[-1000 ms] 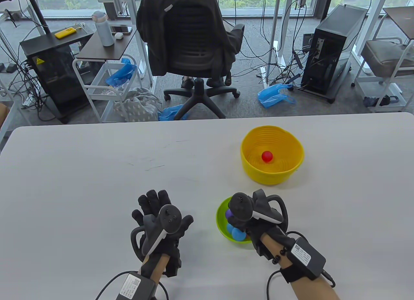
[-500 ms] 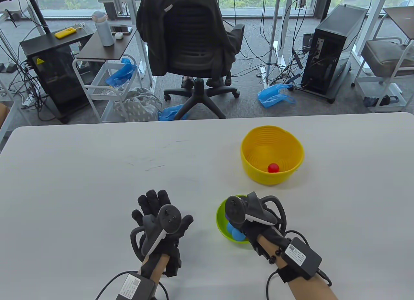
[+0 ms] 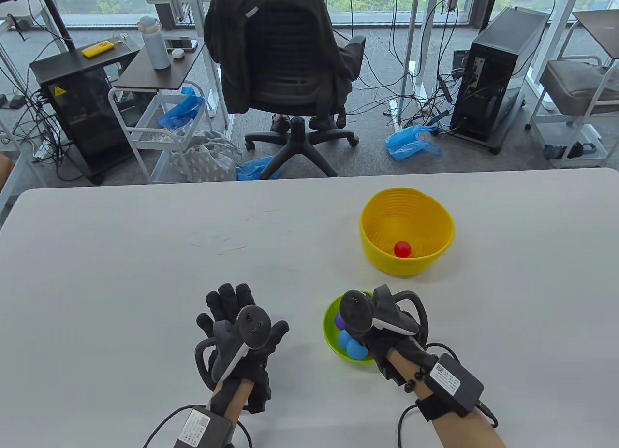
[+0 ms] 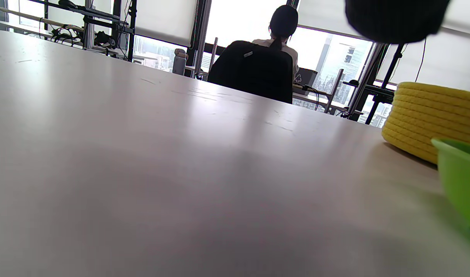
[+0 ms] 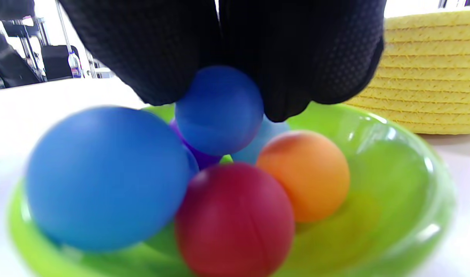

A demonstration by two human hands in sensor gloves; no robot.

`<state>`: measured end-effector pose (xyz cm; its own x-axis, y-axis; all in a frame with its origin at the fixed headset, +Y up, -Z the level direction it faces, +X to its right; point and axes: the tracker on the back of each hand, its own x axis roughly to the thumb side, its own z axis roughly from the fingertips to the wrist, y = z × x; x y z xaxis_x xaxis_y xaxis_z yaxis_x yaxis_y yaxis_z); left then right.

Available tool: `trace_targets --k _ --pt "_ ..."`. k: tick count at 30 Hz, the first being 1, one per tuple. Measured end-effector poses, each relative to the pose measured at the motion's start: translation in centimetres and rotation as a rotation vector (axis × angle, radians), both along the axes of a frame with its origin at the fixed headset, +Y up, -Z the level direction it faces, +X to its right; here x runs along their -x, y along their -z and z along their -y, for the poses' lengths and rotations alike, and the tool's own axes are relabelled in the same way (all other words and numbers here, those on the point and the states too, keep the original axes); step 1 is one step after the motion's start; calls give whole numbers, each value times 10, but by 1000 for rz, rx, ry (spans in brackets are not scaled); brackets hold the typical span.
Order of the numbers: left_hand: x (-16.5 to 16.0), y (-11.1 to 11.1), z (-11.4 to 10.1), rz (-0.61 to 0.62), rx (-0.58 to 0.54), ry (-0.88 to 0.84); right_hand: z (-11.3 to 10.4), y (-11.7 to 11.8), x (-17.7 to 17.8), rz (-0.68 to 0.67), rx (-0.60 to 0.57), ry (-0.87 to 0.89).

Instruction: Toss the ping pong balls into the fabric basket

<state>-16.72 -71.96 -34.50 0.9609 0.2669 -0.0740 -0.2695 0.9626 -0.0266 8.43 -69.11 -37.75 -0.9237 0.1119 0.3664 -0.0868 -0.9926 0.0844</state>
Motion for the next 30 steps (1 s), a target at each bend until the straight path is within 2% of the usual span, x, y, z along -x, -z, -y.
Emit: trace_targets --k 3,7,11,18,23,27,30 --pt "1 0 0 -2 -1 -5 -12 1 -14 -6 13 140" --pt "2 0 0 -6 1 -10 -25 3 -47 3 78 495" --pt "3 0 -1 -9 -1 -14 -25 6 -75 38 143 757" --pt "2 0 0 -10 3 -9 1 19 -121 200 282 1179" --pt "3 0 0 -12 8 -11 21 30 -141 320 347 1359" --pt "3 0 0 -16 10 -12 32 37 -151 341 401 1509" --pt "3 0 0 -19 4 -7 37 42 -157 337 398 1628"
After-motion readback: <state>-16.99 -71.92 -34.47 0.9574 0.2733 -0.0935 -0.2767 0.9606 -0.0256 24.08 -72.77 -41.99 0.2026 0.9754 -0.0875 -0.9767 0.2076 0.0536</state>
